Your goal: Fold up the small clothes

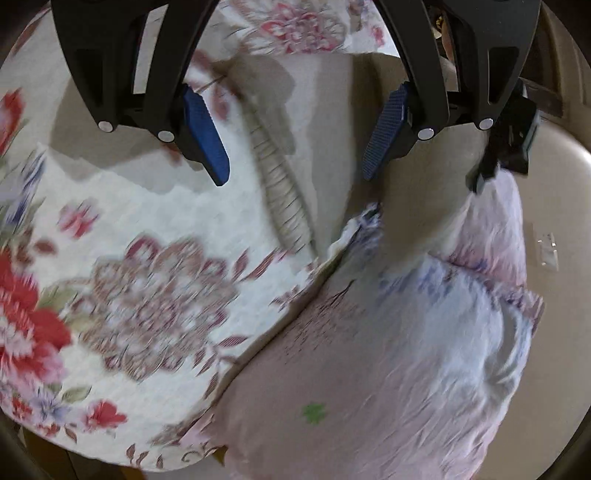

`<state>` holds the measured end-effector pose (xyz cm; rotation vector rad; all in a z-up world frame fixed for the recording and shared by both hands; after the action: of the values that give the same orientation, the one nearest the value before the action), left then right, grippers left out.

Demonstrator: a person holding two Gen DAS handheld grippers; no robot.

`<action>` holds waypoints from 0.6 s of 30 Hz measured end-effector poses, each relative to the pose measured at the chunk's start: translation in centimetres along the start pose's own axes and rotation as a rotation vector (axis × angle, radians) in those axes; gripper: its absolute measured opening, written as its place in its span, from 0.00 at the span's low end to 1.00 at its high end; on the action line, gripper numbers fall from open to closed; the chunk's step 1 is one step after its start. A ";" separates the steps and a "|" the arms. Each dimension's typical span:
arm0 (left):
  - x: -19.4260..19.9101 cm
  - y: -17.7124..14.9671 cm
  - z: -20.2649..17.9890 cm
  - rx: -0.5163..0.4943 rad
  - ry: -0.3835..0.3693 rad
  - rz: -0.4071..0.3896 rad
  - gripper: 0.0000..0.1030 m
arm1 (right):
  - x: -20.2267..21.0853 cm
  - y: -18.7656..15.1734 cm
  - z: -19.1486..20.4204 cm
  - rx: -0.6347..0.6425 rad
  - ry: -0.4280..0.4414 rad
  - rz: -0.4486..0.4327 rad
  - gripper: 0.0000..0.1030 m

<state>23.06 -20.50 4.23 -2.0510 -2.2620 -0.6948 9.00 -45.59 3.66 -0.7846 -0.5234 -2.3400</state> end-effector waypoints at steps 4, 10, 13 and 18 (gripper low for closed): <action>2.1 -0.2 1.0 0.029 -0.007 -0.088 0.45 | -0.9 1.8 -0.5 -0.003 0.016 0.073 0.80; 6.6 -1.7 5.7 -0.115 0.557 -0.027 0.67 | -5.0 2.4 -0.1 -0.024 0.043 0.238 0.92; 4.8 -3.4 6.9 -0.160 0.638 0.080 0.70 | -7.6 1.6 0.0 -0.017 0.001 0.310 0.92; 2.8 -5.9 8.8 -0.207 0.667 0.103 0.76 | -9.0 -0.4 1.1 0.081 -0.028 0.331 0.42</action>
<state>19.53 -15.26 -4.76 -1.6319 -1.7488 -1.3943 14.95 -40.89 -1.36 -0.8007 -0.4589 -1.9947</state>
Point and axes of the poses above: each gripper's, at about its wrist camera, not at the fingertips, and x roughly against the way its jaws point, z to its left, y to its top, the point moved 2 cm from there along -x, roughly the way its jaws point, and after that the axes turned 6 degrees about -x, right-handed, at the moved point
